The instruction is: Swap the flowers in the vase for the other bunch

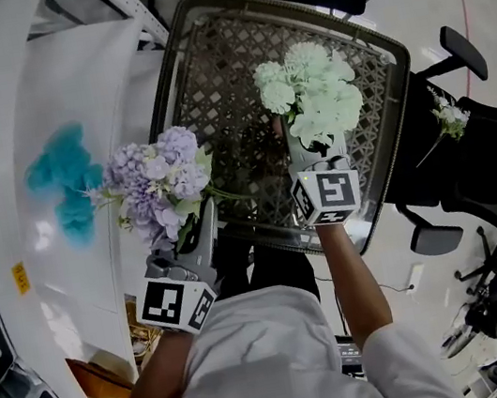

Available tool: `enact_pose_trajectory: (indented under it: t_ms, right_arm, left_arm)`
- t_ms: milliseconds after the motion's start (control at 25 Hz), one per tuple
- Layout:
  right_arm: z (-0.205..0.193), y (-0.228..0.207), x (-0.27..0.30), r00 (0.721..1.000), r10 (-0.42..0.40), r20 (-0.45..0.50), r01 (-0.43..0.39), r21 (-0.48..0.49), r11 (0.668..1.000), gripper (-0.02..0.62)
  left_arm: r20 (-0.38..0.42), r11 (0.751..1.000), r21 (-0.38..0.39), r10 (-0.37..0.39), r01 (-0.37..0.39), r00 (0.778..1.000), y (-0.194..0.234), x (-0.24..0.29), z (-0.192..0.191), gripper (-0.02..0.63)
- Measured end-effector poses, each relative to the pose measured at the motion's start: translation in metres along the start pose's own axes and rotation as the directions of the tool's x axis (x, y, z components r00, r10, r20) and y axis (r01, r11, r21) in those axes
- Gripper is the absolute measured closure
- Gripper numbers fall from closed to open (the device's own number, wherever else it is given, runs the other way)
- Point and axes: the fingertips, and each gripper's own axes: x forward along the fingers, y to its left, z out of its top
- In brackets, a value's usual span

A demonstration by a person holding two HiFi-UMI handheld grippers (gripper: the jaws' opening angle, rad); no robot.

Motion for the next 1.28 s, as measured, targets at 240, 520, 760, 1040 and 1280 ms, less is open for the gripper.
enact_pose_trajectory:
  t_ms: [240,520,760,1040,1280]
  right_arm:
    - [-0.006,0.001,-0.001,1.000,-0.011,-0.019,0.011,-0.001,1.000,0.452]
    - [-0.016,0.004,-0.001,0.999,-0.007,-0.050,0.008,0.016,1.000,0.381]
    - [-0.020,0.004,-0.002,0.998,-0.010,-0.059,0.012,0.021,1.000,0.356]
    - [-0.026,0.004,-0.008,0.997,-0.015,-0.069,0.018,0.034,0.999,0.354]
    - [-0.024,0.008,-0.015,0.997,-0.019,-0.072,0.022,0.042,0.999,0.354]
  left_arm:
    - [0.004,1.000,0.002,-0.005,0.005,1.000,0.001,-0.001,0.002,0.565]
    - [-0.003,1.000,-0.002,-0.009,0.009,1.000,0.001,-0.002,0.000,0.565]
    - [-0.002,1.000,-0.004,-0.009,0.009,1.000,0.001,-0.003,0.000,0.565]
    - [0.001,1.000,-0.007,-0.011,0.011,1.000,-0.001,-0.004,0.000,0.566]
    - [0.008,1.000,-0.002,-0.028,0.028,1.000,-0.006,-0.003,0.005,0.566]
